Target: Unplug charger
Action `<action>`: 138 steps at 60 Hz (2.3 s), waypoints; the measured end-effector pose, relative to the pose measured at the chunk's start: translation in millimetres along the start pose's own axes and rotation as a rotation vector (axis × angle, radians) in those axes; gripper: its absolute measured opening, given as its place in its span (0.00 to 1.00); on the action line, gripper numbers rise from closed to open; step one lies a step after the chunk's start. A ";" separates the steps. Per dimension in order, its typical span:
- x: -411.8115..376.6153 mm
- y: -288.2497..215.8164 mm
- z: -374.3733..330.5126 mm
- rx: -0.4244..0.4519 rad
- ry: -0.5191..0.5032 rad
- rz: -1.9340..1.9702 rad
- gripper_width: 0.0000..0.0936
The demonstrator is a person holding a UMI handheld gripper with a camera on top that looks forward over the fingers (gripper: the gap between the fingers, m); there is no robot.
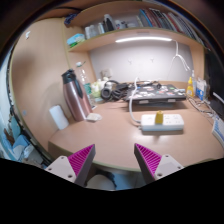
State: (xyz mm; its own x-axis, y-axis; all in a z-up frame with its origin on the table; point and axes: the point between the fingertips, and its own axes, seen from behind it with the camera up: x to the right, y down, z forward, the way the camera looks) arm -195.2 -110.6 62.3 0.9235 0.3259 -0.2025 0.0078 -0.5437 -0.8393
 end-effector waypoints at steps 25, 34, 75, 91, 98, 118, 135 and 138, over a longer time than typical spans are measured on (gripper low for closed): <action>163.6 -40.7 72.2 0.064 0.249 -0.043 0.91; 175.6 -63.2 98.1 0.101 0.258 -0.100 0.88; 176.5 -77.2 117.8 0.148 0.234 -0.084 0.16; 179.0 -170.0 53.0 0.346 0.278 -0.169 0.16; 217.3 -193.2 10.5 0.386 0.342 -0.148 0.16; 324.9 -101.5 7.3 0.160 0.406 -0.020 0.16; 330.6 -52.4 53.6 0.011 0.339 -0.043 0.18; 328.3 -45.0 61.2 -0.024 0.327 -0.041 0.18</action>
State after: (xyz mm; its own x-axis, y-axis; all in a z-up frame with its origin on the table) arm 84.2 68.2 2.7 0.9964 0.0843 0.0069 0.0527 -0.5543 -0.8307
